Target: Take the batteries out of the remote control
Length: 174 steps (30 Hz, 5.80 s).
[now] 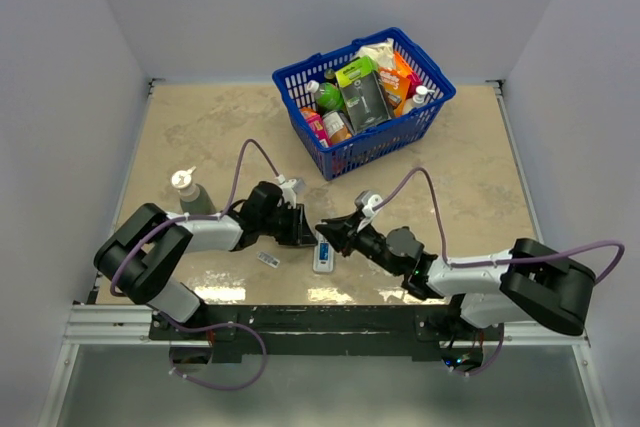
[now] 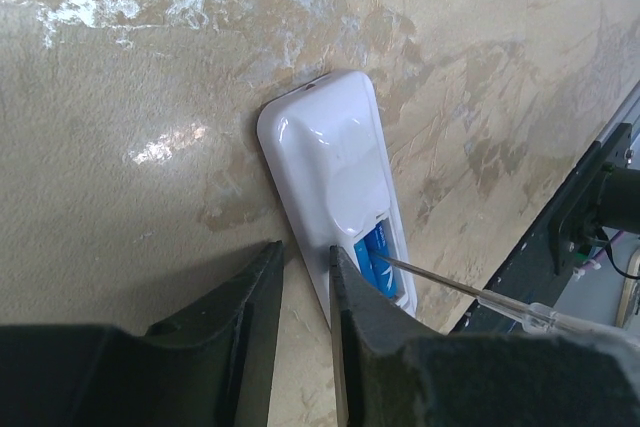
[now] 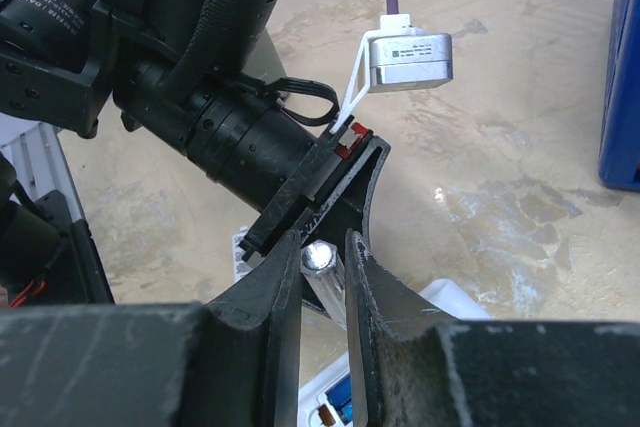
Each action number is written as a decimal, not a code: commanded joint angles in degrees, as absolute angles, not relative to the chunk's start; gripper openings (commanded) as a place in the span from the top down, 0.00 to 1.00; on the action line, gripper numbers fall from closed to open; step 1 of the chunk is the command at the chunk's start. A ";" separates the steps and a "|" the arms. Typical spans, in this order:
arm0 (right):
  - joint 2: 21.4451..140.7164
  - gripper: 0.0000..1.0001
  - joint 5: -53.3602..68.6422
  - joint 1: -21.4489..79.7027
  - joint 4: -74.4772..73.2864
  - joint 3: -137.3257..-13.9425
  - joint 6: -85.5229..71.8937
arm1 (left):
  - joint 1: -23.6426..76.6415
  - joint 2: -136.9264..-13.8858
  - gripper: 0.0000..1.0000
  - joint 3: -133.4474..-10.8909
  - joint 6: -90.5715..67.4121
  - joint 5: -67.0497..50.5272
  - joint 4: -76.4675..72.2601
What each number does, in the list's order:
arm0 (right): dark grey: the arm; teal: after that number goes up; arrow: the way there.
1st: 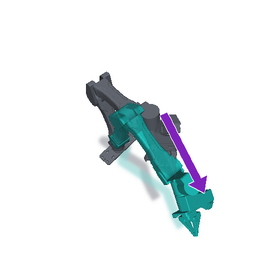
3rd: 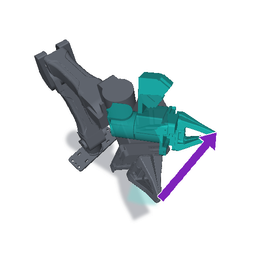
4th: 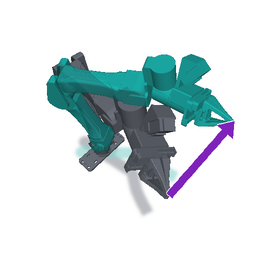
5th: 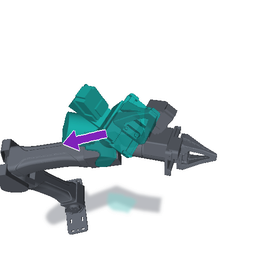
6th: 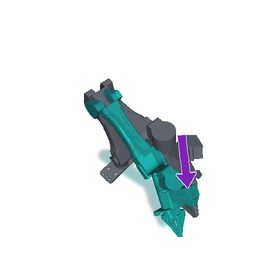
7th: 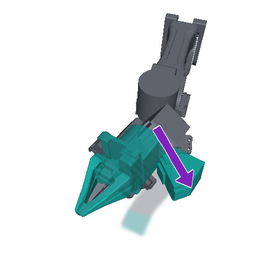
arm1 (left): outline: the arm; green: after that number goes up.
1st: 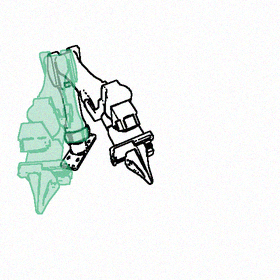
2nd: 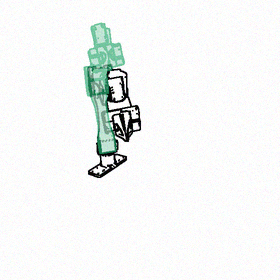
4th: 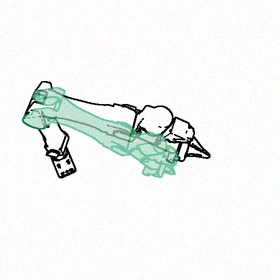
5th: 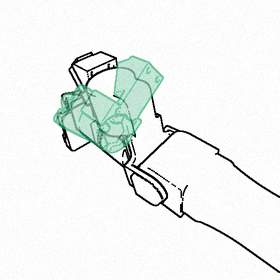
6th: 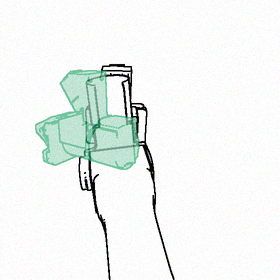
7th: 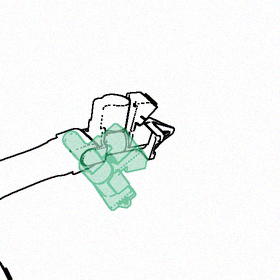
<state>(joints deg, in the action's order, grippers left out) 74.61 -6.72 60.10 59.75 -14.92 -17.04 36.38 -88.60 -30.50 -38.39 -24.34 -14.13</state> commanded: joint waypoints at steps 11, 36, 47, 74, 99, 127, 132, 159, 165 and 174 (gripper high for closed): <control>63.91 0.86 -14.67 61.08 46.14 -1.24 -31.99 | 36.74 -91.23 0.71 -28.21 -38.93 -24.17 -15.38; 65.55 0.91 -6.78 61.08 35.77 -13.88 -17.15 | 36.74 -78.49 0.68 -29.09 -40.87 -17.67 -8.27; 81.56 0.91 0.09 63.45 38.59 -20.74 -12.49 | 35.42 -78.05 0.64 -31.82 -39.46 -17.49 -6.24; 60.21 0.78 -12.31 67.41 34.63 -9.23 -20.22 | 33.66 -77.52 0.63 -31.38 -38.32 -20.21 -6.68; 64.60 0.94 -22.41 67.06 28.12 -13.02 -26.36 | 33.75 -79.36 0.63 -30.94 -37.27 -23.29 -9.05; 58.19 0.97 -26.19 67.15 38.67 -1.58 -35.51 | 35.51 -89.91 0.71 -31.47 -36.56 -25.49 -11.25; 57.31 0.98 -26.28 67.15 37.18 -2.72 -35.42 | 35.51 -89.21 0.71 -31.29 -37.00 -24.96 -10.64; 63.01 1.00 -23.73 66.97 32.08 -16.70 -28.21 | 35.42 -78.57 0.64 -38.76 -30.24 -11.60 9.05; 64.34 1.00 -23.82 66.97 32.69 -18.02 -27.95 | 35.42 -79.71 0.64 -37.00 -30.94 -13.97 6.77; 63.37 1.00 -25.49 66.97 34.18 -17.58 -26.10 | 35.51 -83.49 0.70 -34.37 -33.22 -18.01 0.98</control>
<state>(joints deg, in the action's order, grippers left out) 63.72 -24.45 66.74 34.70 -16.93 -28.21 35.38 -81.60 -36.03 -31.97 -14.41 5.87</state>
